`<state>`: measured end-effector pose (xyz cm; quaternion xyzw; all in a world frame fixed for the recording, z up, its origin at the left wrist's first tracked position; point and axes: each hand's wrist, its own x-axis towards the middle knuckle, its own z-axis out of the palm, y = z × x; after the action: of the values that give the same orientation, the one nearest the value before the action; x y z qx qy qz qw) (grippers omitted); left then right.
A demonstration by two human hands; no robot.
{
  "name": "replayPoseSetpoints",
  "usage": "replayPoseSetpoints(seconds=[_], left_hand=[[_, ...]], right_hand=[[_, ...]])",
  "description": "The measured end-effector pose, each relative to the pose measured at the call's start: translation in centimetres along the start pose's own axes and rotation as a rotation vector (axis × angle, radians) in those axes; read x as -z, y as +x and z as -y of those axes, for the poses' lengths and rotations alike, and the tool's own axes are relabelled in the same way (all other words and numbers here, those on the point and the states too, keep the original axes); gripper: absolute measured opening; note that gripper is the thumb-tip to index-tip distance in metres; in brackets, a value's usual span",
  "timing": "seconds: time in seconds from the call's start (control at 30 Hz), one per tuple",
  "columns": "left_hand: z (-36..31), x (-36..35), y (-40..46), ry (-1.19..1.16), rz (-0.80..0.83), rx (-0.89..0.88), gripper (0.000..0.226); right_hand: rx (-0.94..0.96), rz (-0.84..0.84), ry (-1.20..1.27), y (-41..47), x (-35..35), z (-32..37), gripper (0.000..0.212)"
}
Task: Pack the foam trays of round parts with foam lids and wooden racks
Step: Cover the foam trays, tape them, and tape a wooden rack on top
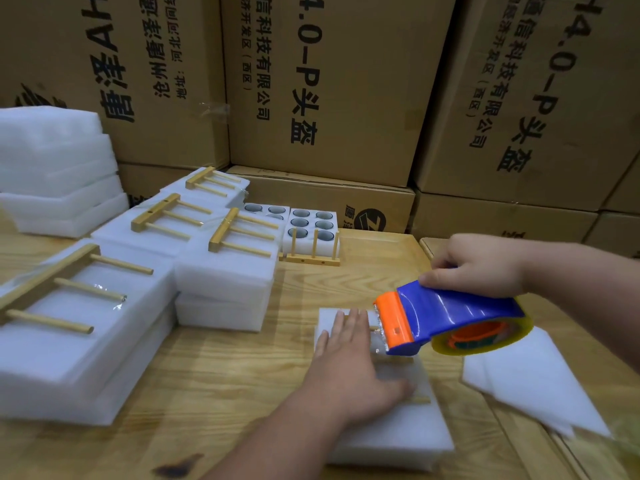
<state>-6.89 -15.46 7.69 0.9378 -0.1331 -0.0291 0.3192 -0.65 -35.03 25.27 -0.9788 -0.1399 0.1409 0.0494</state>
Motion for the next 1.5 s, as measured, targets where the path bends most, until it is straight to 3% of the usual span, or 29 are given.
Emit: replayPoseSetpoints(seconds=[0.1, 0.4, 0.57, 0.7, 0.8, 1.03, 1.17, 1.5], left_hand=[[0.1, -0.6, 0.0, 0.132, 0.000, 0.010, 0.123], [0.3, -0.6, -0.1, 0.225, -0.002, -0.008, 0.120], [0.2, -0.4, 0.2, 0.263, 0.050, 0.012, 0.119], [-0.4, 0.1, 0.3, 0.294, 0.110, 0.043, 0.120], [-1.6, 0.3, 0.9, 0.362, 0.145, 0.071, 0.123], [-3.3, -1.7, 0.7, 0.392, 0.034, 0.115, 0.127], [-4.0, -1.9, 1.3, 0.458, 0.099, 0.176, 0.139], [-3.1, -2.6, 1.2, 0.442, 0.042, 0.149, 0.153]], right_hand=[[0.002, 0.029, 0.029, 0.6, -2.0, -1.8, 0.048], [0.031, 0.045, 0.286, 0.7, -6.8, -5.7, 0.049], [0.046, -0.076, 0.368, 0.0, -8.6, -6.8, 0.024], [0.170, -0.050, 0.339, -1.4, -9.9, -7.4, 0.083], [0.259, -0.083, 0.132, -1.3, -10.9, -7.9, 0.101], [0.308, -0.140, -0.021, -1.0, -11.1, -7.5, 0.097], [0.319, -0.150, -0.138, -0.9, -11.4, -8.0, 0.103], [0.334, -0.178, -0.065, -1.1, -11.3, -9.3, 0.099]])
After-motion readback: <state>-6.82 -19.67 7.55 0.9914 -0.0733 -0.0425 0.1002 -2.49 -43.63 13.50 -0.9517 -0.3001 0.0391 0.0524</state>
